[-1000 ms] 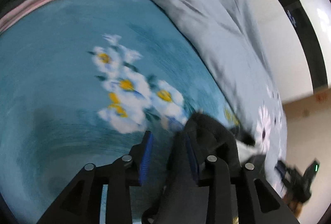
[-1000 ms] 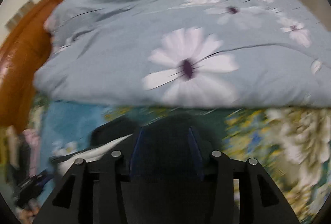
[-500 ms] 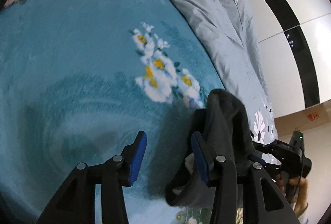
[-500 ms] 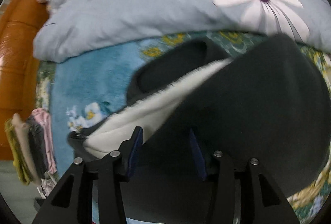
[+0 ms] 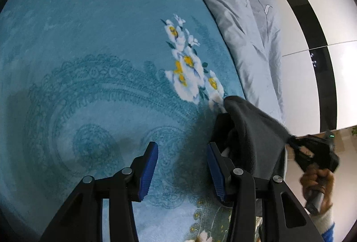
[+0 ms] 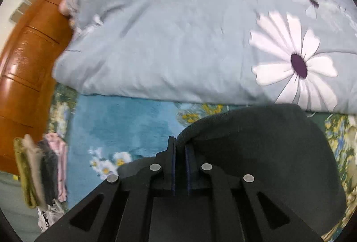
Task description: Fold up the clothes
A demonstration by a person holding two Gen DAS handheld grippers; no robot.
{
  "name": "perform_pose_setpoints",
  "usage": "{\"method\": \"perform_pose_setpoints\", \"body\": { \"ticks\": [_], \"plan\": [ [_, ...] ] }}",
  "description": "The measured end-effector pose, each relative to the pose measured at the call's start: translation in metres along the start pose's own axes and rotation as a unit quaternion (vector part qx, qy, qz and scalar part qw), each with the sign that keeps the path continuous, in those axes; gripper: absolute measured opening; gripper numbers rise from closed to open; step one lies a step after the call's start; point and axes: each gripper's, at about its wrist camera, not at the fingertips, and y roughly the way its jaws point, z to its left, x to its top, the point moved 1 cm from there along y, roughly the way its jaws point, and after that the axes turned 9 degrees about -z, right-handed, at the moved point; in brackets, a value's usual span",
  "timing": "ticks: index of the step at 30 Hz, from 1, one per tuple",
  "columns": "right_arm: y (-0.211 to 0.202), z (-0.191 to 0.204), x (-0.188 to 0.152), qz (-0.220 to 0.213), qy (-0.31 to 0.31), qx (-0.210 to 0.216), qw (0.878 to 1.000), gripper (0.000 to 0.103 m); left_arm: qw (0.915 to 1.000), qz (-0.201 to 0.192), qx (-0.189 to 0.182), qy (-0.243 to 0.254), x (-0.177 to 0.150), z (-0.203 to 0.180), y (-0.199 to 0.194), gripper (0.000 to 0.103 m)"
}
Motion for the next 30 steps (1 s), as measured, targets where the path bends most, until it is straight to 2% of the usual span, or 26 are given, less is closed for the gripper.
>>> {"method": "perform_pose_setpoints", "body": {
  "ticks": [3, 5, 7, 8, 9, 10, 12, 16, 19, 23, 26, 27, 30],
  "plan": [
    [0.030, -0.013, -0.011, 0.041, 0.018, -0.022, 0.999, 0.007, 0.9999, 0.003, 0.004, -0.010, 0.000, 0.005, -0.001, 0.049],
    [0.034, -0.017, -0.015, 0.044, 0.017, -0.015, 0.999, 0.011, 0.9999, 0.006, 0.003, -0.013, -0.001, 0.006, -0.002, 0.049],
    [0.024, -0.020, -0.016, 0.036, 0.006, 0.006, 0.999, 0.015, 0.9999, 0.009, 0.000, -0.010, -0.002, 0.004, -0.002, 0.052],
    [0.018, -0.020, -0.015, 0.032, -0.001, 0.019, 0.999, 0.024, 0.9999, 0.011, -0.002, -0.002, -0.003, 0.000, -0.001, 0.053],
    [0.010, -0.020, -0.013, 0.026, -0.007, 0.035, 0.999, 0.028, 0.9999, 0.014, -0.004, 0.006, -0.004, -0.003, -0.001, 0.053],
    [-0.004, -0.022, -0.011, 0.010, -0.014, 0.055, 0.998, 0.035, 0.9997, 0.017, -0.008, 0.017, -0.005, -0.008, -0.001, 0.053],
    [-0.034, -0.028, -0.010, -0.025, -0.033, 0.081, 0.996, 0.038, 0.9987, 0.023, -0.017, 0.043, -0.009, -0.019, -0.002, 0.053],
    [-0.063, -0.049, -0.038, -0.040, -0.093, 0.063, 0.993, 0.040, 0.9932, 0.020, -0.058, 0.099, -0.021, -0.057, -0.013, 0.053],
    [-0.080, -0.065, -0.064, -0.041, -0.140, 0.043, 0.988, 0.040, 0.9823, 0.025, -0.110, 0.150, -0.030, -0.100, -0.016, 0.053],
    [-0.076, -0.074, -0.101, -0.016, -0.194, 0.044, 0.980, 0.040, 0.9655, 0.058, -0.091, 0.237, -0.049, -0.138, 0.011, 0.053],
    [-0.074, -0.082, -0.115, -0.033, -0.216, 0.031, 0.975, 0.040, 0.9480, 0.081, -0.074, 0.299, -0.063, -0.165, 0.032, 0.053],
    [-0.073, -0.086, -0.115, -0.044, -0.217, 0.021, 0.975, 0.041, 0.9507, 0.083, -0.057, 0.293, -0.062, -0.160, 0.041, 0.053],
    [-0.063, -0.106, -0.108, -0.078, -0.185, -0.017, 0.980, 0.041, 0.9655, 0.093, -0.033, 0.241, -0.053, -0.145, 0.061, 0.053]
  ]
}}
